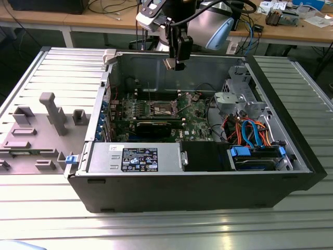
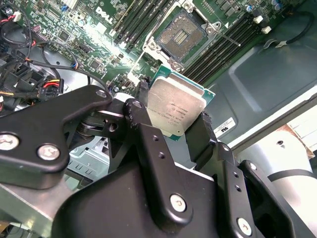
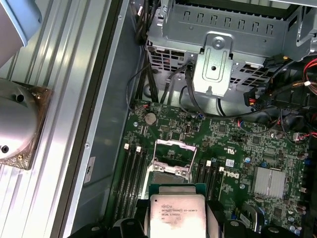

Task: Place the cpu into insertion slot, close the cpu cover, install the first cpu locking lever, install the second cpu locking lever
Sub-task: 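Place the cpu into insertion slot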

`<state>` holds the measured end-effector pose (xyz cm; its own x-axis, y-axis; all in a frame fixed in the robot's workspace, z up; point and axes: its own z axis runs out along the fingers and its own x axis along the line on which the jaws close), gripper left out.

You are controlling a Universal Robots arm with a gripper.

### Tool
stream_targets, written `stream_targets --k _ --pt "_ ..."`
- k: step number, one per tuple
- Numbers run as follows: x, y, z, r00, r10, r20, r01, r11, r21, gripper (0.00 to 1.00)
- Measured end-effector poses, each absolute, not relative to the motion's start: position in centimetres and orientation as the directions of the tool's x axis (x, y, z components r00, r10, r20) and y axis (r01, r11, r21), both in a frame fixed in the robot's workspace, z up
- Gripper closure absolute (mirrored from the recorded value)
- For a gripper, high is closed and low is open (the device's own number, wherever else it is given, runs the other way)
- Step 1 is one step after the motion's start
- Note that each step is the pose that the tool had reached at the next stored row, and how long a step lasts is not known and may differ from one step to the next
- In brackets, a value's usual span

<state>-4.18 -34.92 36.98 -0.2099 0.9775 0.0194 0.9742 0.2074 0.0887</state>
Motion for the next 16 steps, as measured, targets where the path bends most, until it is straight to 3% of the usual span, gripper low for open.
stream_targets --k 16 --pt "-4.20 -34.92 36.94 -0.180 0.983 0.018 0.980 0.178 0.088 0.45"
